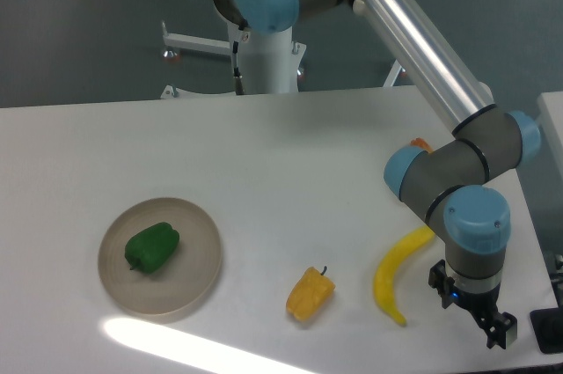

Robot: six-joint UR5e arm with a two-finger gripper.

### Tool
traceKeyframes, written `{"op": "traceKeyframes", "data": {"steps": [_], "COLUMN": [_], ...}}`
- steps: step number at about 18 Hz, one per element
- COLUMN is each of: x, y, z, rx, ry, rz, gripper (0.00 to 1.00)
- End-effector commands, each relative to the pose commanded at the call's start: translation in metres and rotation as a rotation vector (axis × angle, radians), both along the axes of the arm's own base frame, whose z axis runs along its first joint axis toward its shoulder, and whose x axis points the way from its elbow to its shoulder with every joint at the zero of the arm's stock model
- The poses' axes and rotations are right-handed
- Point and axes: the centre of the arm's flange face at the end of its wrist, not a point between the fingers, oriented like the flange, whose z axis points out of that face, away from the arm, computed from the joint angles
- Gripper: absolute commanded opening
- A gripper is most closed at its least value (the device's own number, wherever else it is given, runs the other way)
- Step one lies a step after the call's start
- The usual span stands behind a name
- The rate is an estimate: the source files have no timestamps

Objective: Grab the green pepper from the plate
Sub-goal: 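Move the gripper from beside the banana over the green pepper on the plate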

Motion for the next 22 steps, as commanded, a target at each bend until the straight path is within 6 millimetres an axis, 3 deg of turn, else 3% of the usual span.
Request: {"op": "traceKeyframes", "data": {"steps": [5, 8, 10, 12, 14, 15, 18, 22], "x": [0.005, 0.028, 0.042, 0.075, 0.095, 0.118, 0.160, 0.234], "y": [0.001, 0.010, 0.003, 0.006, -0.003, 0.000, -0.002, 0.000], "z": [0.003, 0.010, 0.019, 0.031, 0.047, 0.052, 0.081, 0.097], "rx": [0.010, 0.024, 0.024, 0.031, 0.047, 0.063, 0.164, 0.194], "ry": [-0.009, -0.029, -0.049, -0.069, -0.091, -0.115, -0.245, -0.337], "rz": [0.015, 0.050, 0.086, 0.118, 0.179, 0.201, 0.297, 0.446], "gripper": [1.00, 1.00, 1.00, 1.00, 1.00, 1.00, 1.00, 1.00]}}
